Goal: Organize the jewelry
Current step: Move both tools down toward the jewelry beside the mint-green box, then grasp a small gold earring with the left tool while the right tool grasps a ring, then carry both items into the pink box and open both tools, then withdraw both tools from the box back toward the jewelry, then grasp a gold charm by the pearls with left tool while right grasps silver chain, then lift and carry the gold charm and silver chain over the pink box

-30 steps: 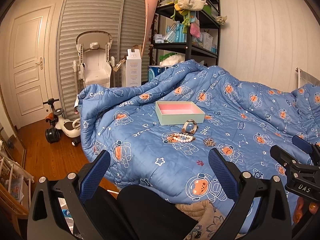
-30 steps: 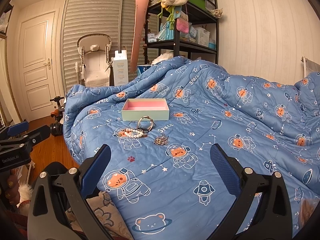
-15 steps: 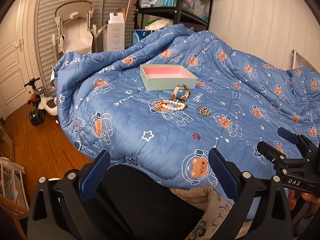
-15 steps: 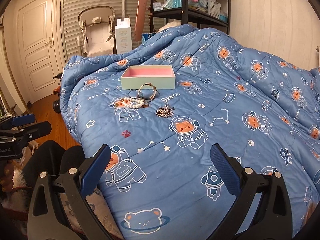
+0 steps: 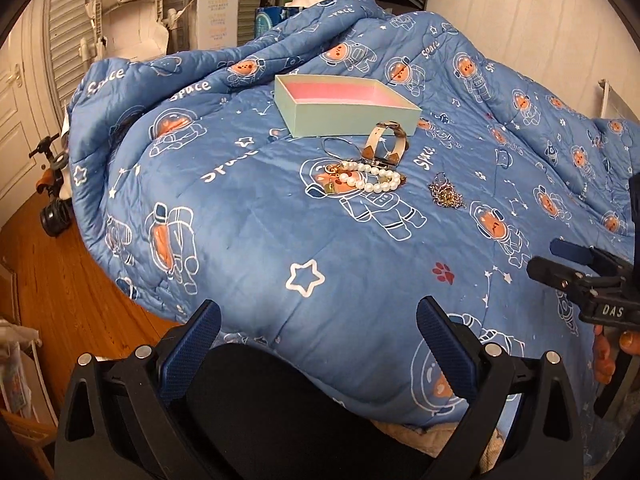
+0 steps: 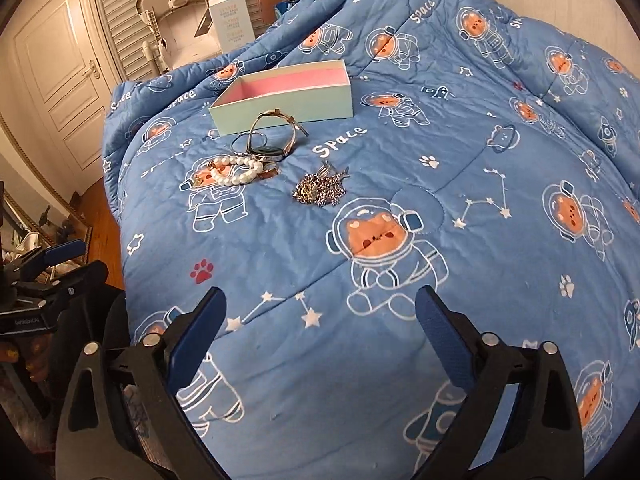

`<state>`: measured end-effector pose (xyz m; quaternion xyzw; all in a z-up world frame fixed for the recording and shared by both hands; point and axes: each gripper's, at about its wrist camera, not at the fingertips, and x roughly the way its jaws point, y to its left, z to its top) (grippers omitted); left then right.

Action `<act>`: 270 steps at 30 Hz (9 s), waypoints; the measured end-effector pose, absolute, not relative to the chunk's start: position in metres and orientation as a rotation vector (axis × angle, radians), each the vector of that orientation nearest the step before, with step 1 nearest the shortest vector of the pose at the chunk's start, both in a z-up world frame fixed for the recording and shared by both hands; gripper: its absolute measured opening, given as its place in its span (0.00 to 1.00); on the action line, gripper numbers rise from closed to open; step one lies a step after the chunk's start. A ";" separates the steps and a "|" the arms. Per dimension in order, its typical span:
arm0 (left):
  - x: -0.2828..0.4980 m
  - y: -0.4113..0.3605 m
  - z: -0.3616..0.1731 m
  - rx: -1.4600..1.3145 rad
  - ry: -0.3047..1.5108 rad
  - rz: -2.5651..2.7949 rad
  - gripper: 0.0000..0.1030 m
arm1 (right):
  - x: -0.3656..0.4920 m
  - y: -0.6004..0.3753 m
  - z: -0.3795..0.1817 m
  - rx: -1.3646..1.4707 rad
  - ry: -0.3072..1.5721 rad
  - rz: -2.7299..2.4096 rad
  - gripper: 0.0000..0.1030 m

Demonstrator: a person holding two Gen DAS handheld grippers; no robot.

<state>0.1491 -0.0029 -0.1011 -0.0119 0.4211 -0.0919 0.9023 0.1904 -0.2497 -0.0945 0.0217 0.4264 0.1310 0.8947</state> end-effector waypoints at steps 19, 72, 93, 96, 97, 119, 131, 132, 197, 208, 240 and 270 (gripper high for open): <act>0.213 -0.035 -0.111 -0.040 0.888 -0.354 0.68 | 0.278 -0.232 -0.105 -0.118 0.908 0.402 0.47; 0.268 -0.100 -0.116 -0.083 0.900 -0.471 0.13 | 0.330 -0.228 -0.114 -0.025 0.906 0.445 0.23; 0.267 -0.085 -0.110 -0.103 0.892 -0.463 0.13 | 0.331 -0.222 -0.106 -0.035 0.883 0.460 0.04; 0.267 -0.079 -0.104 -0.115 0.879 -0.463 0.13 | 0.331 -0.221 -0.099 -0.007 0.887 0.490 0.04; 0.266 -0.077 -0.102 -0.114 0.874 -0.463 0.13 | 0.331 -0.221 -0.097 0.001 0.888 0.499 0.04; 0.411 -0.047 -0.054 -0.024 0.856 -0.396 0.13 | 0.467 -0.167 -0.065 -0.048 0.874 0.550 0.04; 0.486 -0.048 -0.100 -0.020 1.043 -0.349 0.13 | 0.517 -0.148 -0.110 -0.177 1.021 0.519 0.04; 0.488 -0.048 -0.102 -0.024 1.055 -0.354 0.13 | 0.517 -0.145 -0.112 -0.201 1.035 0.523 0.04; 0.270 -0.029 -0.134 0.046 0.848 -0.261 0.35 | 0.297 -0.223 -0.134 -0.048 0.922 0.400 0.64; 0.275 -0.032 -0.138 0.033 0.824 -0.275 0.23 | 0.299 -0.212 -0.140 -0.098 0.912 0.379 0.41; 0.262 -0.021 -0.111 -0.093 0.775 -0.314 0.13 | 0.282 -0.215 -0.111 0.003 0.852 0.452 0.10; 0.267 -0.012 -0.022 -0.075 0.664 -0.353 0.13 | 0.292 -0.222 0.046 0.068 0.660 0.602 0.10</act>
